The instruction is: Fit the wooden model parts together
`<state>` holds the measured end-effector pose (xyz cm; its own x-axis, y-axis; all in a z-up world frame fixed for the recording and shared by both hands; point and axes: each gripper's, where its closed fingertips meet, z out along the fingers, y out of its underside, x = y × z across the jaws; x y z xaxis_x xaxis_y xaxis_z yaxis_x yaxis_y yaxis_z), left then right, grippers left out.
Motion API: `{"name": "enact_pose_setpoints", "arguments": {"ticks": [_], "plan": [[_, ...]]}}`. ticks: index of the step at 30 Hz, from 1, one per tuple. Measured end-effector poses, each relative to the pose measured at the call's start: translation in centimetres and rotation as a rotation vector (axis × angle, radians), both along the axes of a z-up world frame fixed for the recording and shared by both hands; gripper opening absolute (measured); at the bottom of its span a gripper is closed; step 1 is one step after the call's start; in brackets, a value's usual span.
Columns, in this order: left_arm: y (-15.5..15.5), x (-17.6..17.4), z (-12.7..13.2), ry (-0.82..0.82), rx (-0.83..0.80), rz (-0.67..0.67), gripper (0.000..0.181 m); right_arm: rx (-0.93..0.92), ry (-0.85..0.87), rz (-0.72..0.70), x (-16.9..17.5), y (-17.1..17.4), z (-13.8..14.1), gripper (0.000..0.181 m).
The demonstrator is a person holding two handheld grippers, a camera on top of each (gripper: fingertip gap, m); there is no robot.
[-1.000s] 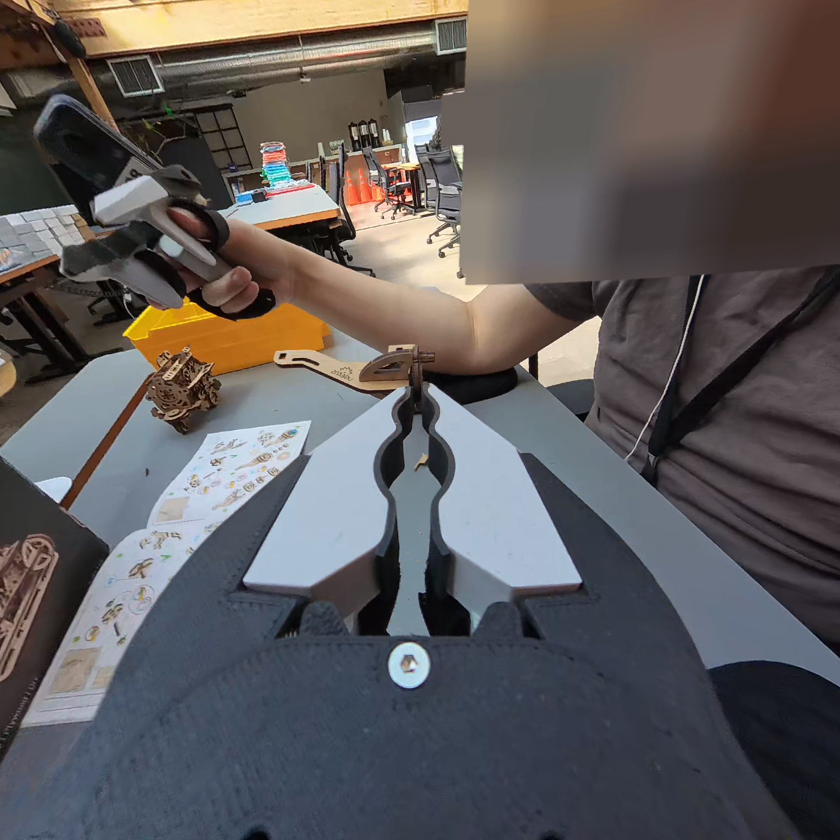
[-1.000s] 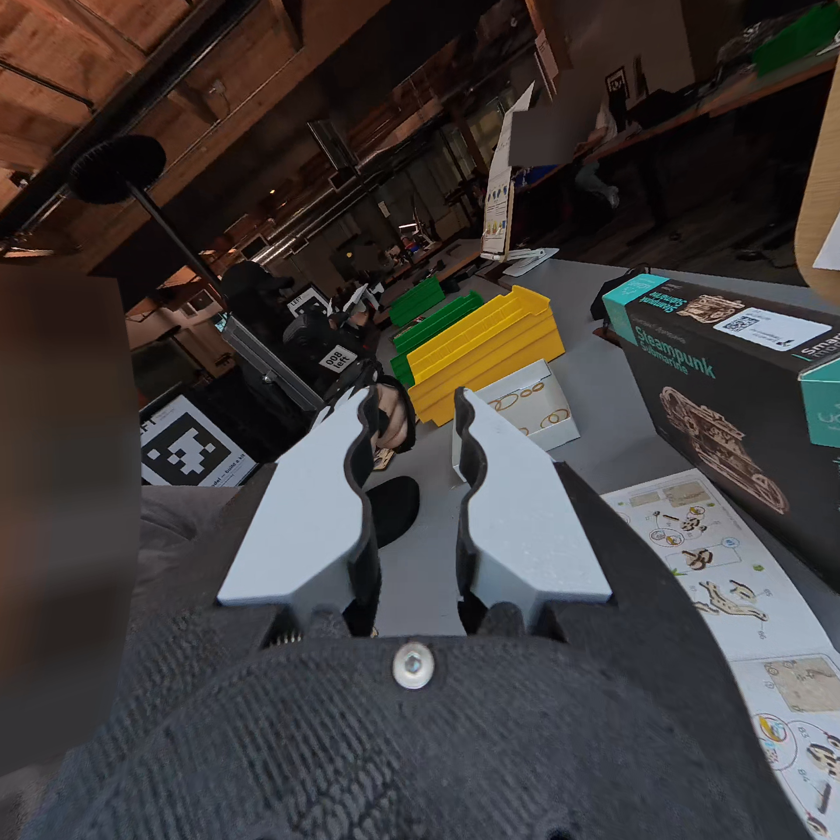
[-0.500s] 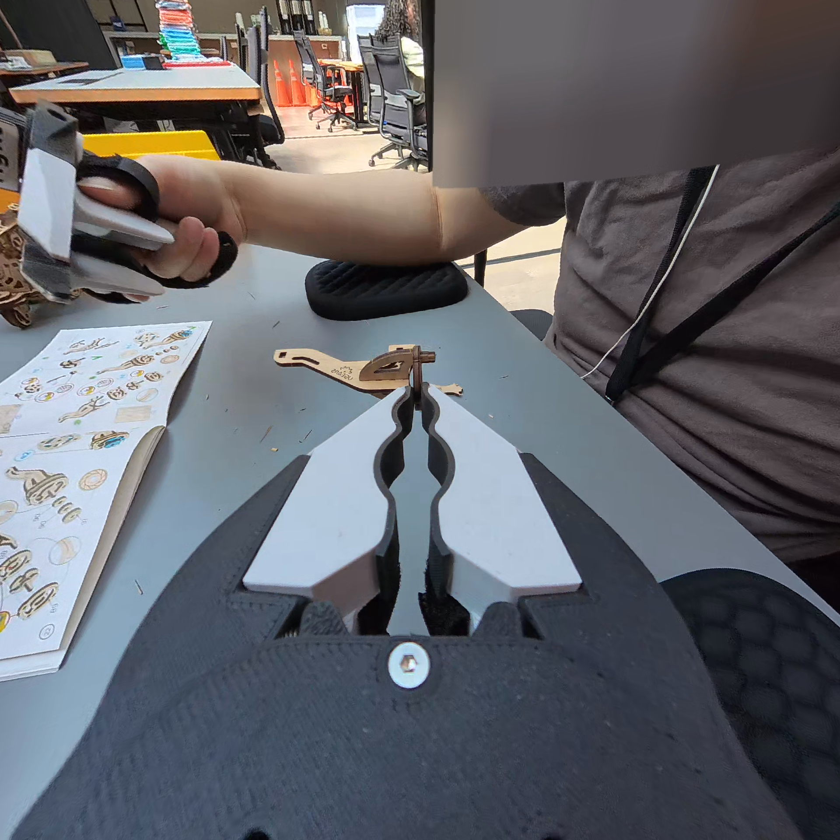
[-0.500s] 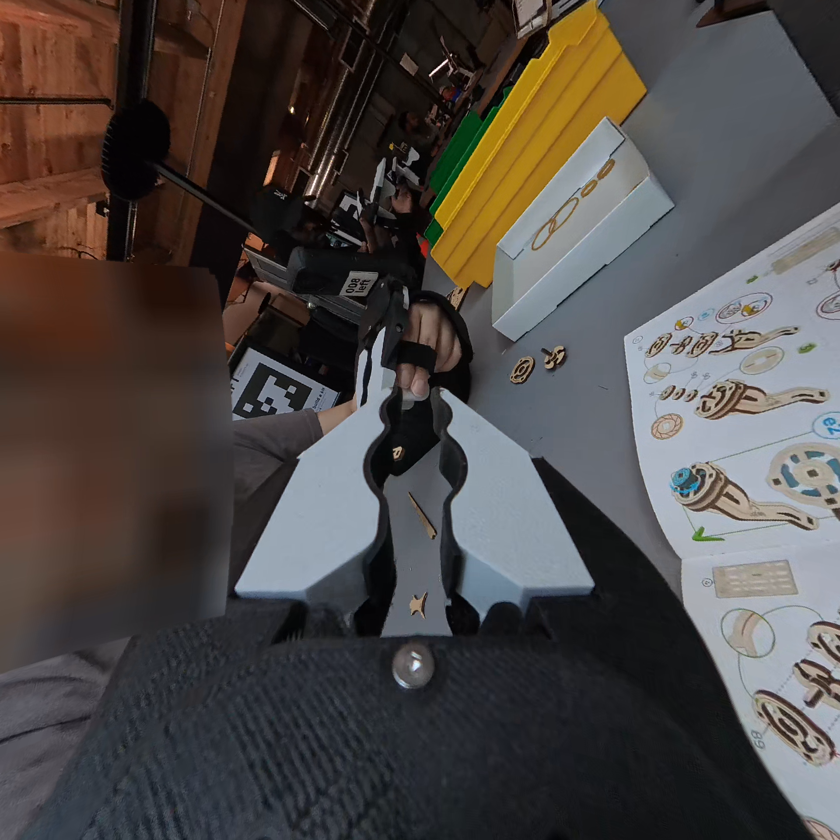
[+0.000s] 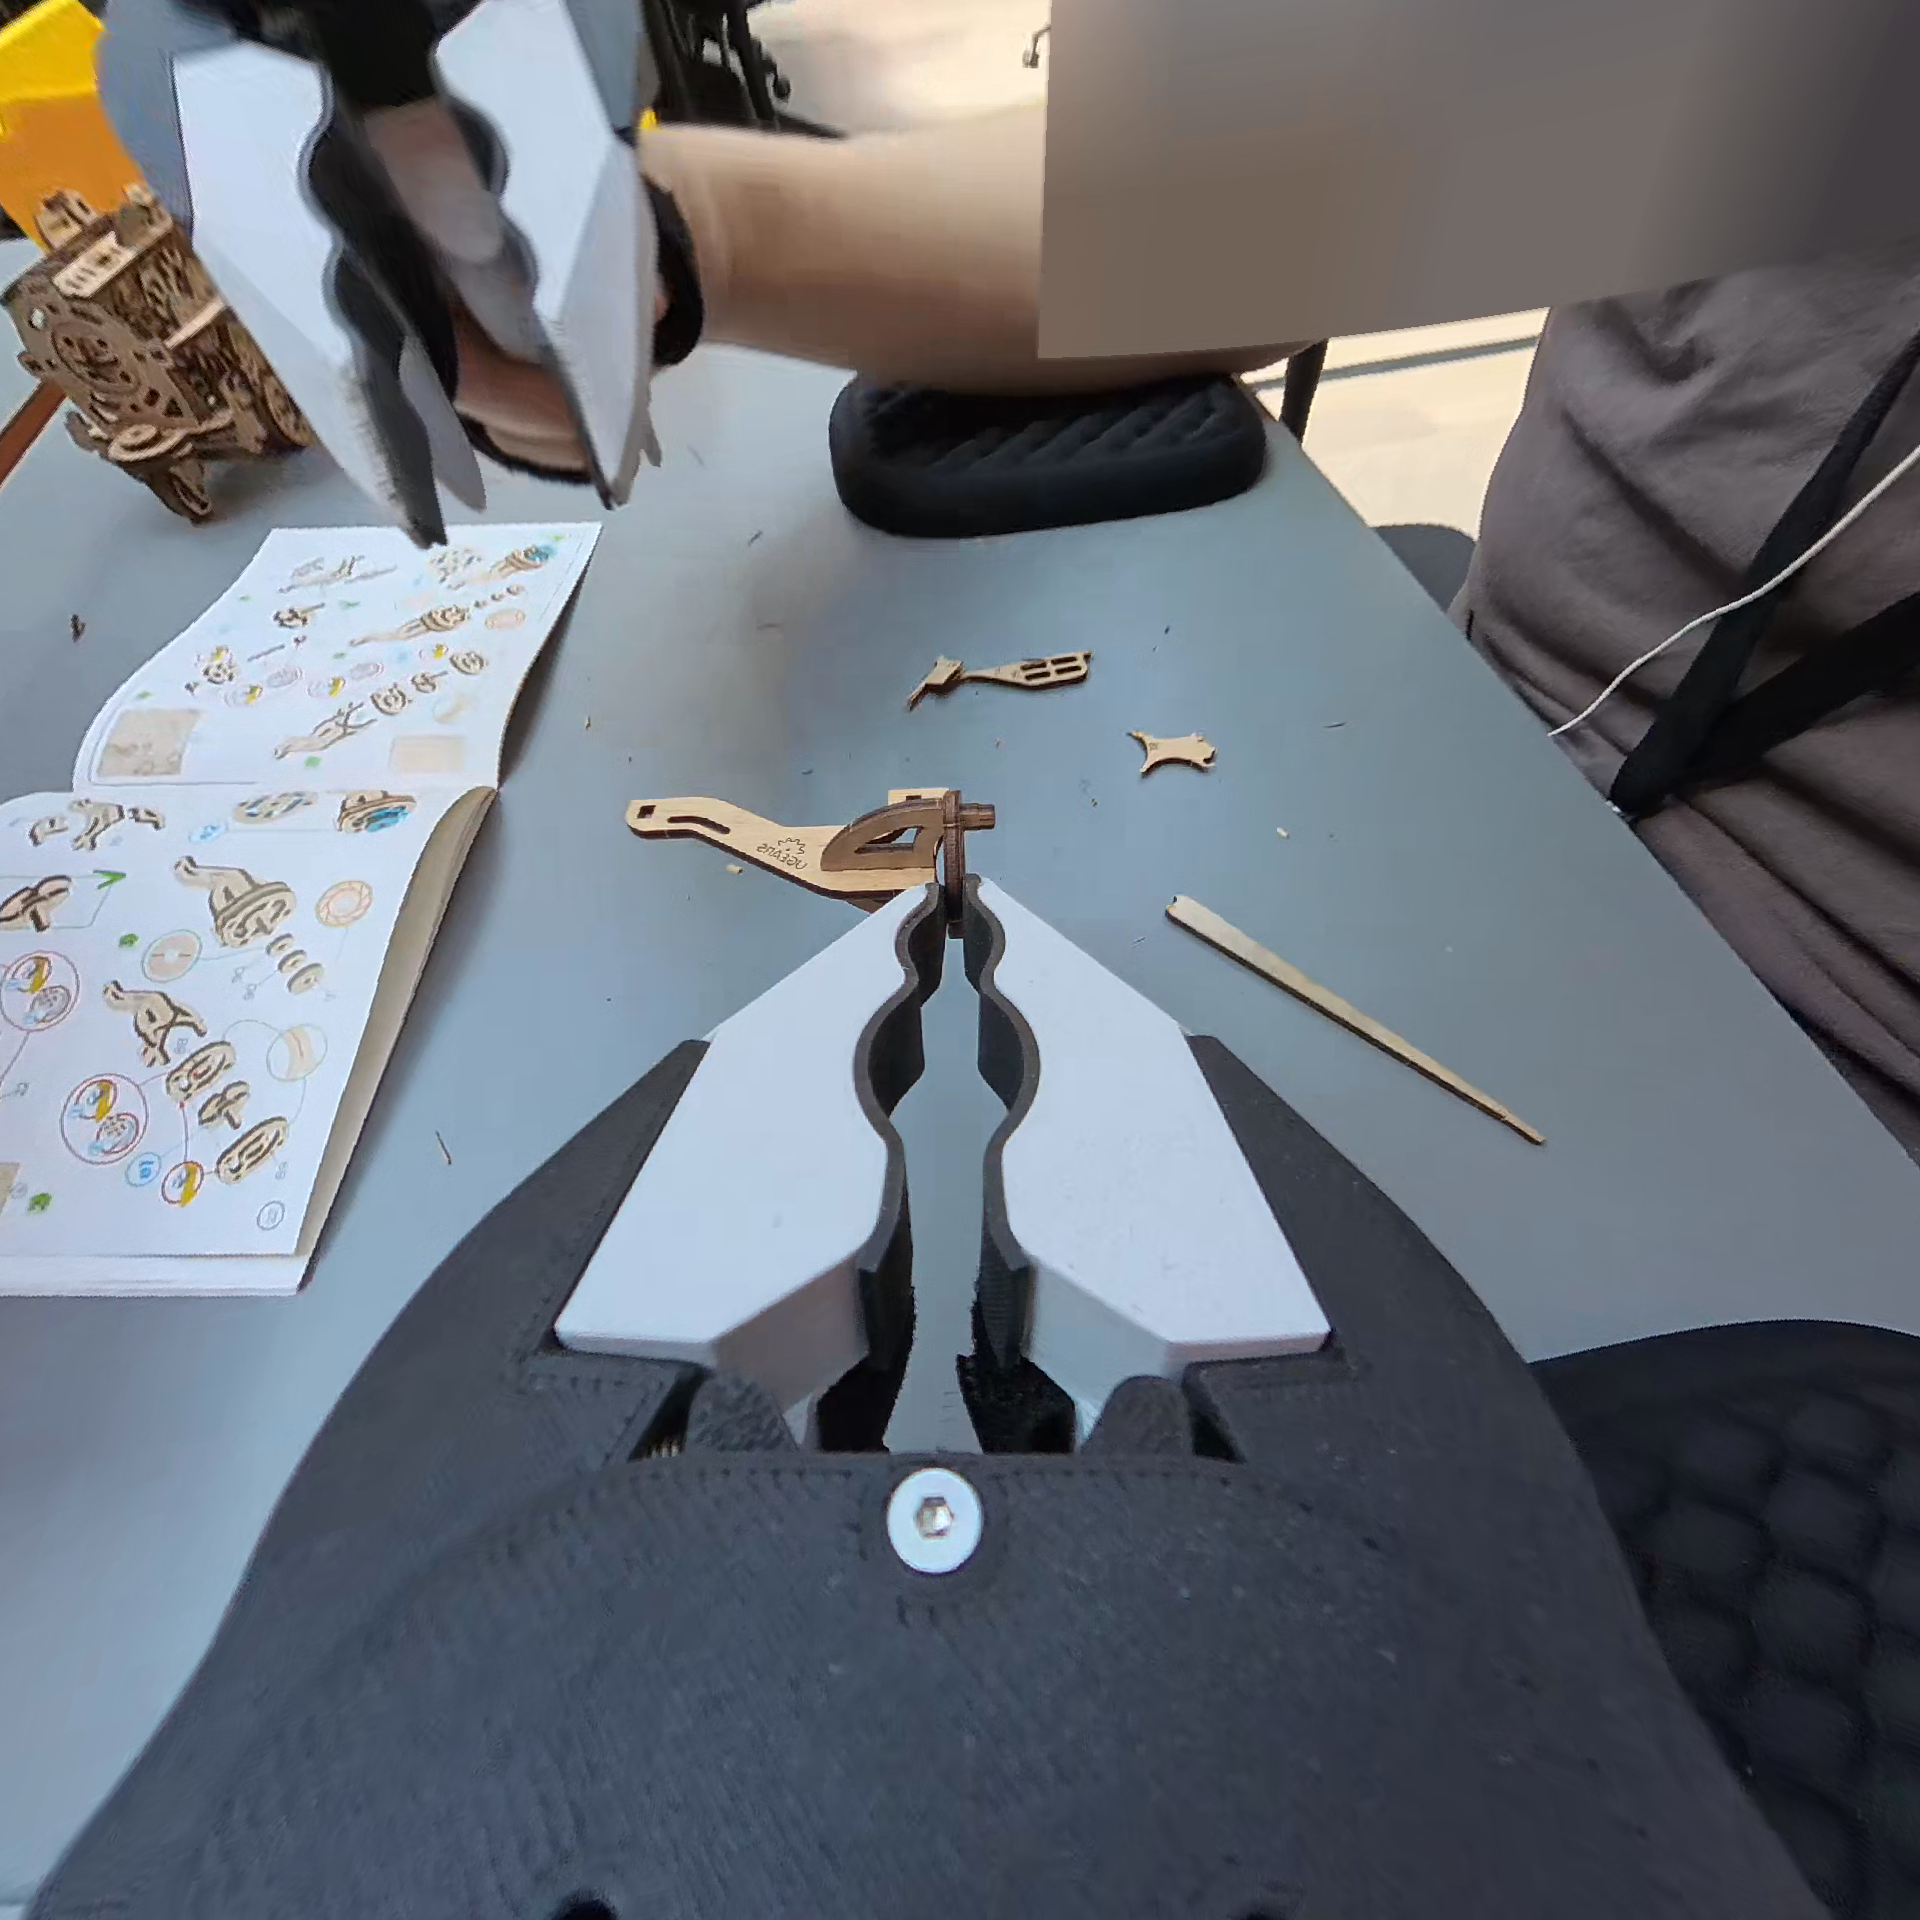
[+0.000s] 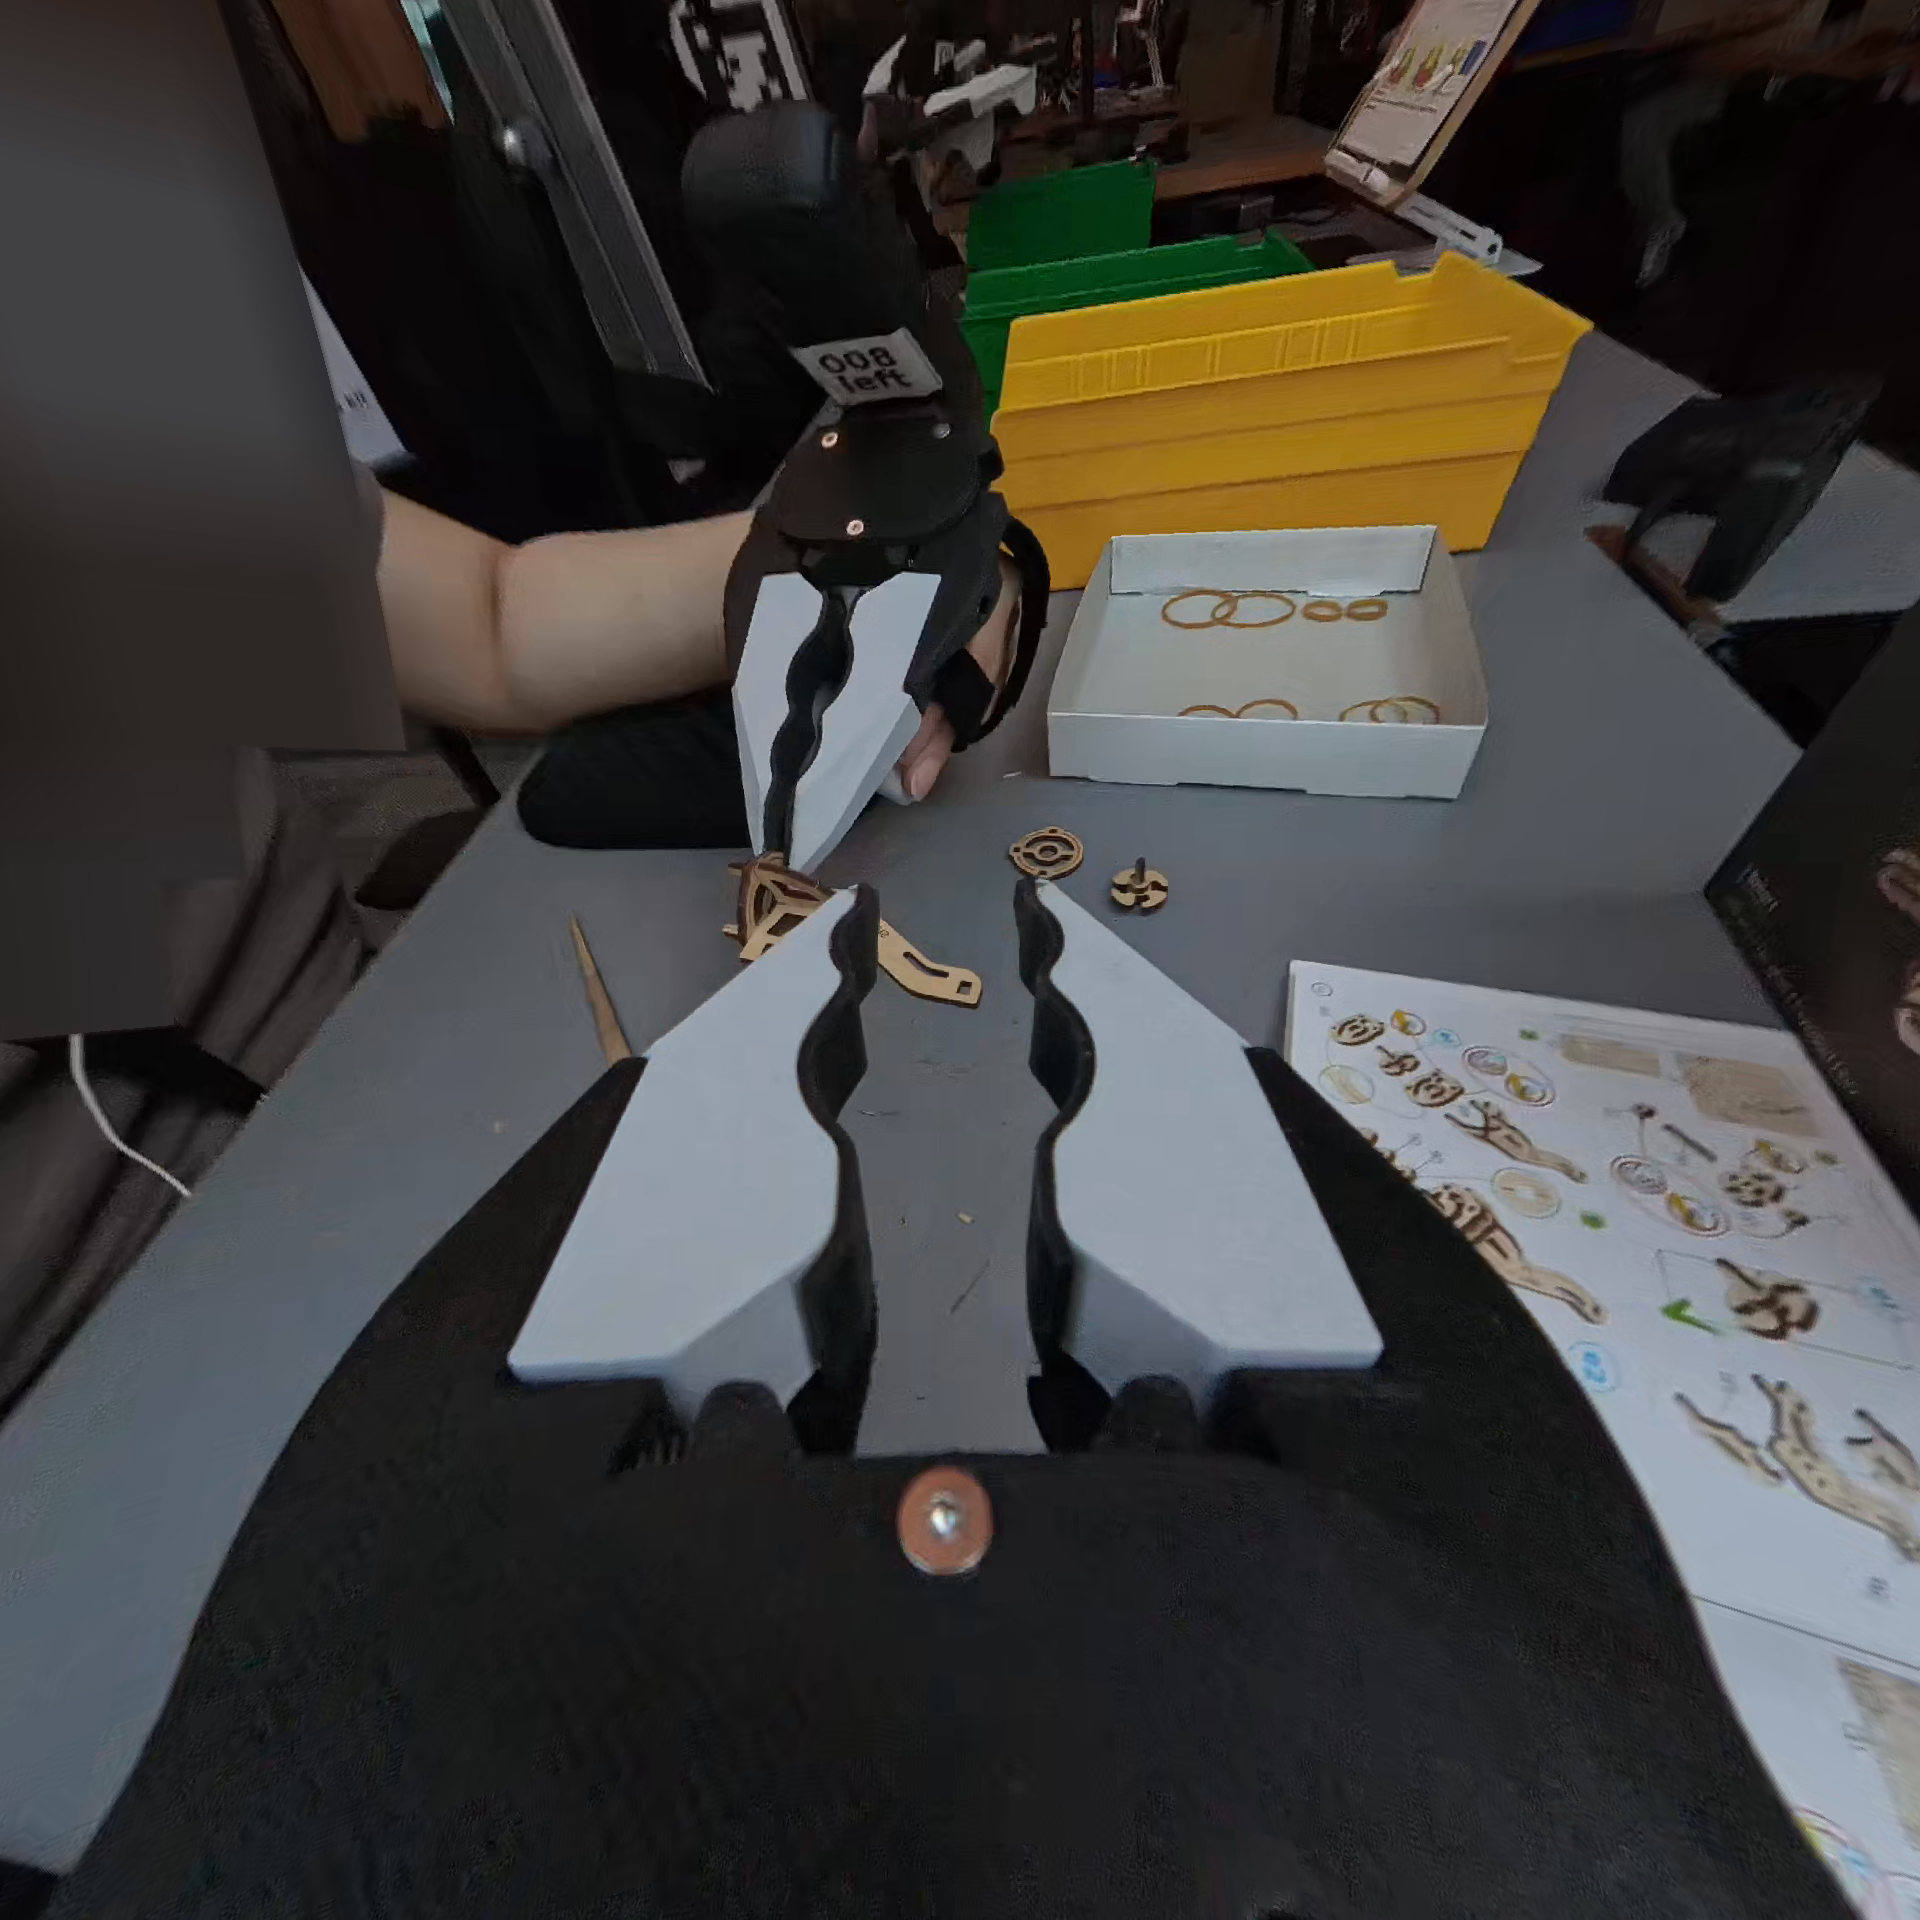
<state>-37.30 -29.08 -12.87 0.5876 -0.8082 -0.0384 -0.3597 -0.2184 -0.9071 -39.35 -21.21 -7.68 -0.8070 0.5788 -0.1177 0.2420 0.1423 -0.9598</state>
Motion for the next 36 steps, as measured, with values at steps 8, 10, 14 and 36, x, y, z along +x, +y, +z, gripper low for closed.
{"name": "enact_pose_setpoints", "arguments": {"ticks": [8,10,14,36], "plan": [[-0.9,2.2,-2.1,0.306,-0.054,-0.058,0.001,0.580,0.134,0.151,3.0,-5.9,-3.1,0.029],[-1.2,2.8,-2.0,0.325,-0.045,-0.085,0.001,0.716,0.097,0.184,3.6,-6.0,-5.0,0.029],[-1.6,3.4,-2.0,0.348,-0.035,-0.113,0.001,0.928,0.087,0.195,4.2,-5.8,-6.7,0.028],[-2.1,5.6,-3.1,0.715,0.039,-0.181,0.001,0.660,-0.424,0.545,6.8,-7.2,-8.1,0.006]]}}
